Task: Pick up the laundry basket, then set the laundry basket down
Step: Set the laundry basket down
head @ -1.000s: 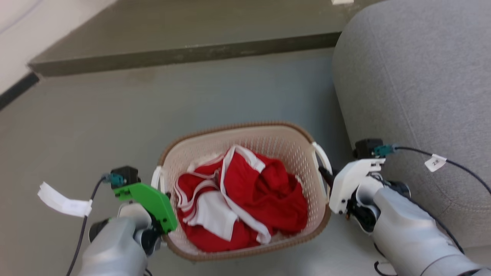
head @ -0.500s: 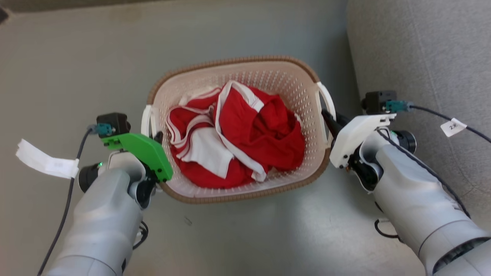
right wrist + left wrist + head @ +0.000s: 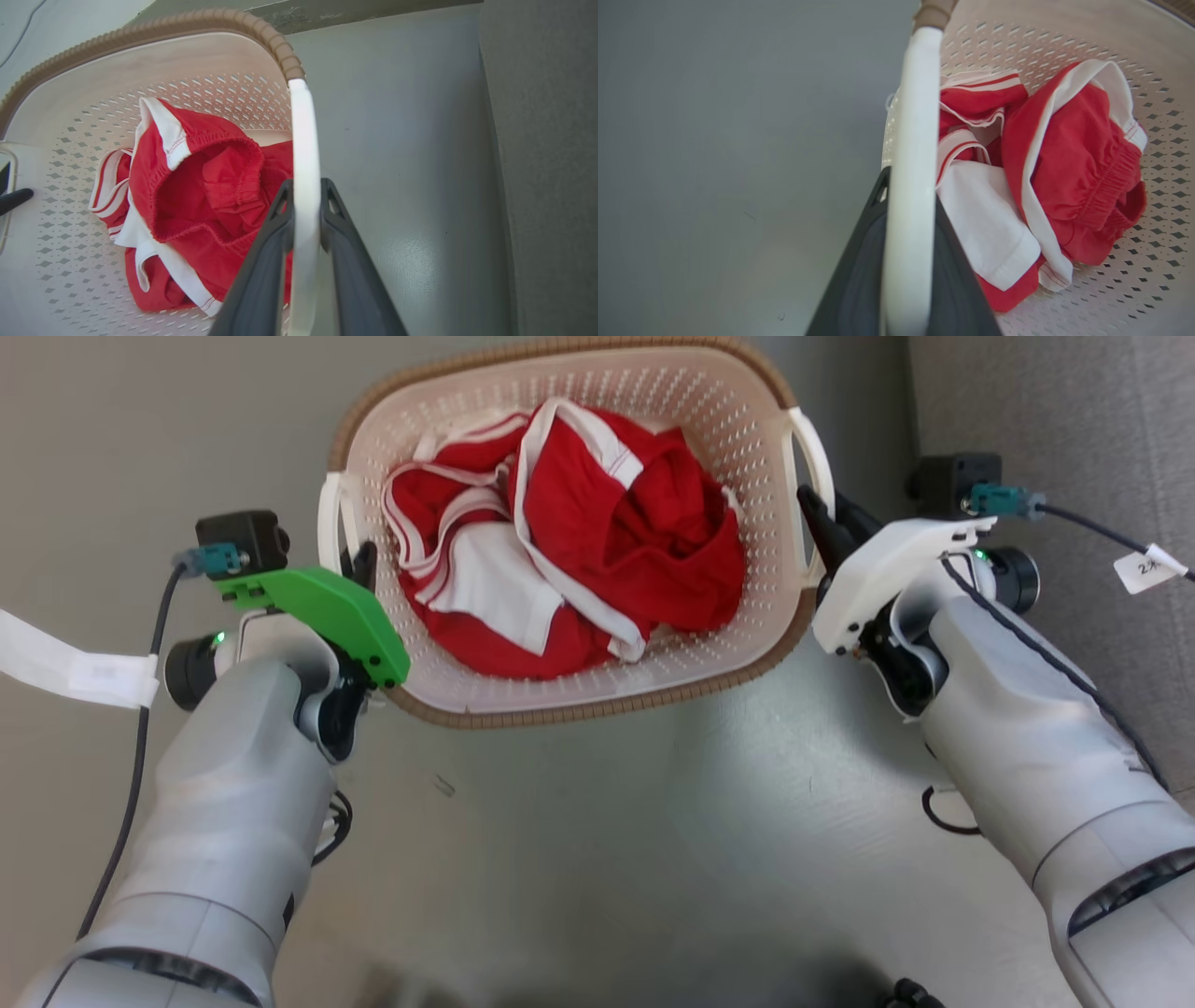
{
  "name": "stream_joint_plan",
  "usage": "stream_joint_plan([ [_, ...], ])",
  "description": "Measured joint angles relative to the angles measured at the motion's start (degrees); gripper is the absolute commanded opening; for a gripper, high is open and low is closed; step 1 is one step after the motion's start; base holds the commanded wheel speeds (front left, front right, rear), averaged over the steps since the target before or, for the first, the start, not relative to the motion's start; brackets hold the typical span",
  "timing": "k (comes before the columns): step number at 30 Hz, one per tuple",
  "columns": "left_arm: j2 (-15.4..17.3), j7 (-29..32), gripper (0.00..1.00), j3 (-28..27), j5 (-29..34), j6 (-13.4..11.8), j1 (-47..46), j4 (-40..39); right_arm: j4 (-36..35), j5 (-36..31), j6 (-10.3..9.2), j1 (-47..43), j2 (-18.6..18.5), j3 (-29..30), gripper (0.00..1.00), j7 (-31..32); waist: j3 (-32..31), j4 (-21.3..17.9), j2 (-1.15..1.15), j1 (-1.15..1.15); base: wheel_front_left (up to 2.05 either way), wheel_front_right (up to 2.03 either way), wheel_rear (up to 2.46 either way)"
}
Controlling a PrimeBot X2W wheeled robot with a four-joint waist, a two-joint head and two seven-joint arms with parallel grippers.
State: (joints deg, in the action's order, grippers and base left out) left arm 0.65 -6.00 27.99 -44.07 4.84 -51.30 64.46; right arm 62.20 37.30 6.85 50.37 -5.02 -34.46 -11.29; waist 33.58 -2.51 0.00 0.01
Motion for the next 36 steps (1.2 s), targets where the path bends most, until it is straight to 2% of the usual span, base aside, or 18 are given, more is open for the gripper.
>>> stream_joint_plan([
  [21, 0.37, -4.37, 0.00, 0.21, 3.02, -0.82, -9.68, 0.20, -0.42, -1.78, -2.48, 9.17, -0.43, 0.75, 0.00, -2.31, 16.80, 0.08, 0.00, -0.01, 0.00, 0.00, 0.00],
  [36, 0.52, -6.25, 0.00, 0.59, 3.97, -0.84, -13.60, 1.44, -0.83, -3.53, -3.36, 12.79, -0.78, 1.10, 0.00, -2.78, 23.17, -0.86, 0.00, -0.01, 0.00, 0.00, 0.00],
])
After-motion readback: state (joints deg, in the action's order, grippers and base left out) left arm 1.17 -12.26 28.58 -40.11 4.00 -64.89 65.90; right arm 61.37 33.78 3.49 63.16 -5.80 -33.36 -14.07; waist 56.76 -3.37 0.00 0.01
